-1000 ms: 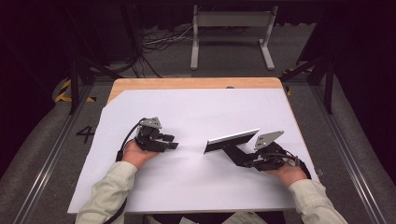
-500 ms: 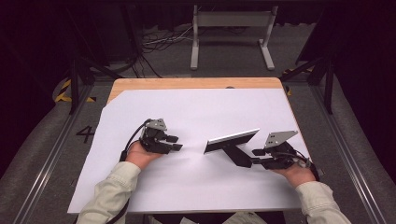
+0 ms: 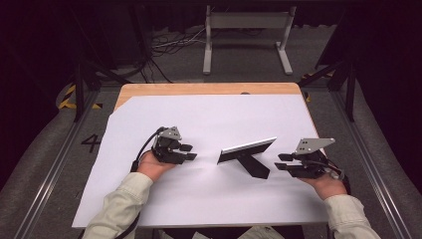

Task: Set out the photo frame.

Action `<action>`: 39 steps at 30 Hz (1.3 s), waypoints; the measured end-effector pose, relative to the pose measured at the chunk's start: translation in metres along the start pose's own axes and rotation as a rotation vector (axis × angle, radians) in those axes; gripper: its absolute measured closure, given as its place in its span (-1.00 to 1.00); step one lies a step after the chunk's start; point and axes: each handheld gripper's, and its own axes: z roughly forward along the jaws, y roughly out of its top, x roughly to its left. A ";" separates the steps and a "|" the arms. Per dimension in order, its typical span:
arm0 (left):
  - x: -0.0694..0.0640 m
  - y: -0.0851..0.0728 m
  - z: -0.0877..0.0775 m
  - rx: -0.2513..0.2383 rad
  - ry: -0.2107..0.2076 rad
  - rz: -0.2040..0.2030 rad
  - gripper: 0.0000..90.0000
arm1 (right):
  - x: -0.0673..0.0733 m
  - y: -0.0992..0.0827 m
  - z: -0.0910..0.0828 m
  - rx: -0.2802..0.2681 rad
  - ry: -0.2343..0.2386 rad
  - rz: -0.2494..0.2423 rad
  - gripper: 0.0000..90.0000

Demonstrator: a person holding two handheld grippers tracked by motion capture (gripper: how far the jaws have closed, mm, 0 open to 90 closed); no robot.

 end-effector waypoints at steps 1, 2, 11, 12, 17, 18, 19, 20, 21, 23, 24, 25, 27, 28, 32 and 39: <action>-0.001 0.001 0.000 -0.003 0.005 -0.008 0.29 | -0.001 -0.001 -0.001 -0.002 -0.006 0.000 0.40; -0.001 0.002 0.001 -0.007 0.007 -0.019 0.30 | -0.002 -0.001 -0.002 -0.005 -0.011 -0.001 0.39; -0.006 0.006 0.006 -0.017 0.044 -0.029 0.57 | -0.013 -0.008 -0.012 -0.025 -0.053 0.035 0.39; -0.006 0.006 0.008 -0.017 0.045 -0.033 0.62 | -0.014 -0.009 -0.013 -0.024 -0.056 0.038 0.39; -0.010 0.009 0.015 -0.008 0.055 -0.047 0.87 | -0.017 -0.011 -0.014 -0.024 -0.065 0.048 0.39; -0.011 0.010 0.018 -0.005 0.053 -0.049 0.91 | -0.017 -0.011 -0.014 -0.022 -0.065 0.050 0.39; -0.011 0.011 0.020 -0.006 0.056 -0.051 0.94 | -0.018 -0.012 -0.014 -0.023 -0.067 0.051 0.38; -0.012 0.012 0.022 -0.005 0.056 -0.056 0.95 | -0.018 -0.012 -0.015 -0.024 -0.067 0.054 0.38; -0.013 0.013 0.024 -0.008 0.061 -0.063 0.96 | -0.019 -0.012 -0.015 -0.027 -0.067 0.060 0.36; -0.013 0.014 0.028 -0.018 0.057 -0.072 0.98 | -0.019 -0.013 -0.015 -0.035 -0.062 0.078 0.33; -0.015 0.015 0.030 -0.020 0.055 -0.075 0.99 | -0.019 -0.014 -0.015 -0.035 -0.063 0.075 0.33; -0.015 0.016 0.031 -0.020 0.054 -0.073 0.99 | -0.019 -0.014 -0.015 -0.032 -0.066 0.073 0.33; -0.018 0.019 0.036 -0.018 0.052 -0.068 1.00 | -0.020 -0.015 -0.015 -0.033 -0.069 0.077 0.33; -0.020 0.020 0.038 -0.016 0.051 -0.065 1.00 | -0.020 -0.015 -0.016 -0.035 -0.069 0.080 0.33; -0.024 0.022 0.051 -0.001 0.055 -0.078 1.00 | -0.020 -0.015 -0.017 -0.036 -0.069 0.087 0.33; -0.030 0.026 0.065 0.029 0.055 -0.063 1.00 | -0.019 -0.012 -0.017 -0.041 -0.063 0.079 0.33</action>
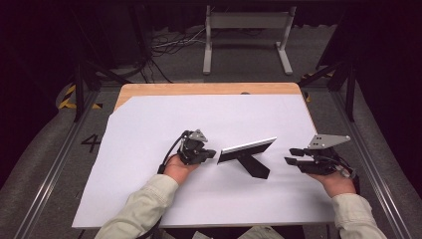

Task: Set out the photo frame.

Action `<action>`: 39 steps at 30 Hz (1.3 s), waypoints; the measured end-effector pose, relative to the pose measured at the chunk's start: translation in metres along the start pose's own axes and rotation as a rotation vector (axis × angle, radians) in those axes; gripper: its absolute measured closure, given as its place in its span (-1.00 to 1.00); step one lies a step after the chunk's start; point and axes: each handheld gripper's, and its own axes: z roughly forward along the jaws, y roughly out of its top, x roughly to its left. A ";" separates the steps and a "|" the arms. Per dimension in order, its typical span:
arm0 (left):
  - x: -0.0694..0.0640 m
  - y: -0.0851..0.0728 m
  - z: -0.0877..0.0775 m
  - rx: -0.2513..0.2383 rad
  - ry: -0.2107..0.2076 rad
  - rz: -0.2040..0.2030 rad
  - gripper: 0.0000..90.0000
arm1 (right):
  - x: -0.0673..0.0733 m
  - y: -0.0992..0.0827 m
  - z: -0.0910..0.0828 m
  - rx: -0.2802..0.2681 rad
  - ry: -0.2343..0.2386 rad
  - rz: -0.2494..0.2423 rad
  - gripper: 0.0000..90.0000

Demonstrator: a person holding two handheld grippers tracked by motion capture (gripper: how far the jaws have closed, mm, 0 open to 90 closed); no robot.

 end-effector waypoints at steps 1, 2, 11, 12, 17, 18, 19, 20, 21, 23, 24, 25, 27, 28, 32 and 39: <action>-0.002 0.000 0.002 0.002 -0.003 0.007 1.00 | 0.000 0.000 0.000 0.001 0.002 -0.001 0.33; -0.002 0.000 0.002 0.010 -0.004 0.016 1.00 | 0.001 0.001 0.000 0.001 0.004 -0.001 0.33; -0.011 0.004 0.008 0.034 -0.039 0.054 1.00 | 0.002 0.001 -0.001 -0.011 0.015 0.022 0.31; -0.010 0.004 0.008 0.035 -0.041 0.054 1.00 | 0.002 0.002 -0.001 -0.012 0.015 0.020 0.31; -0.010 0.003 0.008 0.037 -0.055 0.051 1.00 | 0.003 0.005 -0.003 -0.012 0.014 0.014 0.31; -0.010 0.003 0.008 0.042 -0.061 0.058 1.00 | 0.003 0.005 -0.004 -0.011 0.014 0.015 0.31; -0.011 0.003 0.008 0.046 -0.068 0.066 1.00 | 0.004 0.005 -0.004 -0.011 0.013 0.013 0.32; -0.012 0.004 0.008 0.053 -0.072 0.074 1.00 | 0.004 0.006 -0.005 -0.010 0.012 0.013 0.32; -0.013 0.004 0.008 0.059 -0.076 0.083 1.00 | 0.004 0.006 -0.006 -0.010 0.012 0.012 0.32; -0.014 0.005 0.008 0.069 -0.087 0.091 1.00 | 0.005 0.006 -0.008 -0.010 0.011 0.011 0.32; -0.014 0.005 0.007 0.076 -0.095 0.091 1.00 | 0.005 0.006 -0.009 -0.009 0.010 0.009 0.32; -0.015 0.005 0.008 0.083 -0.106 0.094 1.00 | 0.006 0.006 -0.010 -0.008 0.010 0.007 0.32; -0.017 0.005 0.008 0.099 -0.124 0.101 1.00 | 0.006 0.006 -0.012 -0.006 0.008 0.006 0.32; -0.018 0.006 0.008 0.103 -0.128 0.107 1.00 | 0.006 0.006 -0.012 -0.006 0.008 0.005 0.32; -0.023 0.007 0.010 0.131 -0.156 0.141 1.00 | 0.006 0.007 -0.015 -0.001 0.009 0.014 0.33; -0.033 0.009 0.012 0.160 -0.191 0.186 1.00 | 0.004 0.009 -0.019 0.000 0.015 0.055 0.32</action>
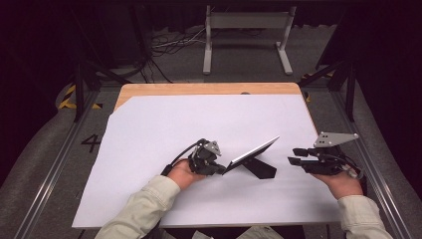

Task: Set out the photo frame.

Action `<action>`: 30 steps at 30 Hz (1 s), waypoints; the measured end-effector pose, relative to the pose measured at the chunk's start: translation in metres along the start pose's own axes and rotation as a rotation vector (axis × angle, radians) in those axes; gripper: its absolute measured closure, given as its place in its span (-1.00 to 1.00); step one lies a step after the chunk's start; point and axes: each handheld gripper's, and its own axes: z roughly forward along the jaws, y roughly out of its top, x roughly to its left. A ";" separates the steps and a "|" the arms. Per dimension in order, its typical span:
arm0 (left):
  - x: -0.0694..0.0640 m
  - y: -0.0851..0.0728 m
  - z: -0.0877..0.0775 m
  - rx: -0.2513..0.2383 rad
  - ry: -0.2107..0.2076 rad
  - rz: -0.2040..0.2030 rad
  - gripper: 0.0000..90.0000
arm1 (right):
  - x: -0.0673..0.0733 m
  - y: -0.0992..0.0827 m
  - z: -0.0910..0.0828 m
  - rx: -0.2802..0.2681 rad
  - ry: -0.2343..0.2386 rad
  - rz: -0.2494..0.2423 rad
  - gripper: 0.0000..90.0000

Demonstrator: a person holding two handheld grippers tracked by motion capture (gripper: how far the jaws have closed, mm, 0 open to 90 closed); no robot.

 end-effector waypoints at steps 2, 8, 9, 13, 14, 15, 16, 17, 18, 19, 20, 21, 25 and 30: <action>-0.002 0.001 0.002 0.003 -0.009 0.016 1.00 | 0.000 0.001 -0.001 -0.001 0.000 0.010 0.32; -0.007 0.004 0.005 0.025 -0.046 0.037 1.00 | 0.000 0.000 0.000 0.015 0.005 0.030 0.34; -0.007 0.005 0.005 0.028 -0.047 0.042 1.00 | 0.000 0.000 -0.001 0.019 0.005 0.033 0.34; -0.010 0.006 0.006 0.043 -0.066 0.049 1.00 | 0.001 0.000 -0.002 0.019 0.005 0.033 0.34; -0.011 0.006 0.007 0.046 -0.070 0.060 1.00 | 0.001 0.000 -0.002 0.019 0.005 0.033 0.35; -0.012 0.007 0.007 0.052 -0.077 0.064 1.00 | 0.001 0.000 -0.003 0.019 0.003 0.036 0.35; -0.014 0.007 0.008 0.062 -0.081 0.068 1.00 | 0.001 0.000 -0.003 0.018 0.003 0.037 0.35; -0.014 0.007 0.008 0.062 -0.081 0.068 1.00 | 0.001 0.000 -0.004 0.017 0.002 0.036 0.35; -0.015 0.008 0.008 0.069 -0.088 0.076 1.00 | 0.001 0.000 -0.004 0.017 0.002 0.036 0.35; -0.016 0.008 0.009 0.074 -0.094 0.089 1.00 | 0.002 -0.001 -0.005 0.017 0.001 0.039 0.35; -0.018 0.009 0.010 0.080 -0.101 0.102 1.00 | 0.002 -0.001 -0.005 0.016 0.001 0.040 0.35; -0.018 0.009 0.010 0.080 -0.101 0.102 1.00 | 0.002 -0.001 -0.005 0.016 0.001 0.040 0.35; -0.024 0.014 0.013 0.101 -0.117 0.132 1.00 | 0.002 -0.003 -0.008 0.016 -0.002 0.045 0.35; -0.030 0.020 0.017 0.113 -0.124 0.172 1.00 | 0.003 -0.006 -0.012 0.016 -0.010 0.053 0.35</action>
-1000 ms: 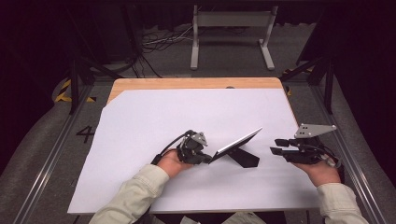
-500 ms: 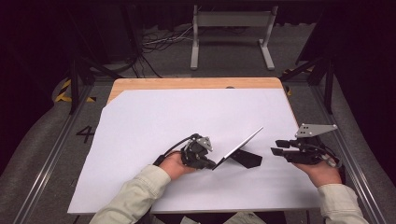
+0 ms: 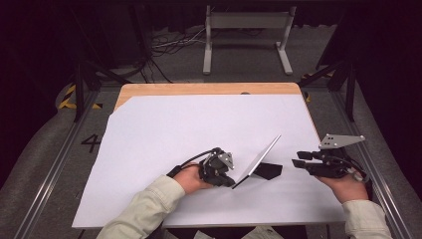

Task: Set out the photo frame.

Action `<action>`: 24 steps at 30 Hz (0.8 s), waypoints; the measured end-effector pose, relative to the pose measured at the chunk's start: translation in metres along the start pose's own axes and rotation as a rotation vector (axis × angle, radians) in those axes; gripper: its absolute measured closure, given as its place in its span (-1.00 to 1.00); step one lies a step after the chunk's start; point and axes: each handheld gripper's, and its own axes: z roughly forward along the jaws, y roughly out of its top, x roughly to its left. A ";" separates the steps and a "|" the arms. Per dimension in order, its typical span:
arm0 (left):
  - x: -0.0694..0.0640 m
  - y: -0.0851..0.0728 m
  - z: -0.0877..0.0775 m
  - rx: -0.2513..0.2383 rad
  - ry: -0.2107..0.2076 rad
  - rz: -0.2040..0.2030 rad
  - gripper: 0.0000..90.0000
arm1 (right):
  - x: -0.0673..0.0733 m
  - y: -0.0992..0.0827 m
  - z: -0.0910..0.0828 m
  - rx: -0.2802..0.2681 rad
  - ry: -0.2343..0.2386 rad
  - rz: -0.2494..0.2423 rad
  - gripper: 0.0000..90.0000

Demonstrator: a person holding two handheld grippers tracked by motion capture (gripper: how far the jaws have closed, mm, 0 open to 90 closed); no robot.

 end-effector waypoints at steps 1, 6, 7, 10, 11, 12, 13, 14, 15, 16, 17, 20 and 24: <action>0.000 0.001 0.001 -0.002 -0.001 0.008 1.00 | 0.000 -0.001 -0.001 -0.001 -0.003 0.002 0.35; -0.002 0.007 0.004 0.007 -0.020 0.024 1.00 | 0.000 -0.005 -0.007 -0.004 -0.014 0.015 0.36; -0.003 0.008 0.005 0.009 -0.025 0.028 1.00 | -0.001 -0.007 -0.010 -0.004 -0.017 0.022 0.36; -0.004 0.012 0.009 0.014 -0.040 0.051 1.00 | -0.001 -0.009 -0.012 -0.005 -0.022 0.026 0.36; -0.005 0.014 0.010 0.016 -0.042 0.054 1.00 | -0.001 -0.010 -0.013 -0.005 -0.026 0.032 0.35; -0.005 0.016 0.012 0.017 -0.045 0.061 1.00 | -0.001 -0.012 -0.015 -0.005 -0.026 0.033 0.36; -0.006 0.018 0.013 0.019 -0.052 0.064 1.00 | -0.001 -0.013 -0.016 -0.004 -0.028 0.039 0.36; -0.006 0.019 0.014 0.019 -0.050 0.073 1.00 | -0.001 -0.014 -0.017 -0.006 -0.033 0.041 0.35; -0.007 0.020 0.015 0.022 -0.059 0.072 1.00 | -0.001 -0.015 -0.018 -0.005 -0.035 0.043 0.36; -0.007 0.021 0.016 0.022 -0.060 0.075 1.00 | -0.001 -0.016 -0.019 -0.006 -0.036 0.048 0.35; -0.008 0.022 0.017 0.020 -0.061 0.079 1.00 | -0.002 -0.017 -0.020 -0.007 -0.038 0.048 0.35; -0.008 0.026 0.021 0.019 -0.073 0.086 1.00 | -0.002 -0.020 -0.024 -0.009 -0.043 0.055 0.35; -0.011 0.030 0.025 0.019 -0.082 0.094 1.00 | -0.003 -0.023 -0.030 -0.012 -0.051 0.063 0.36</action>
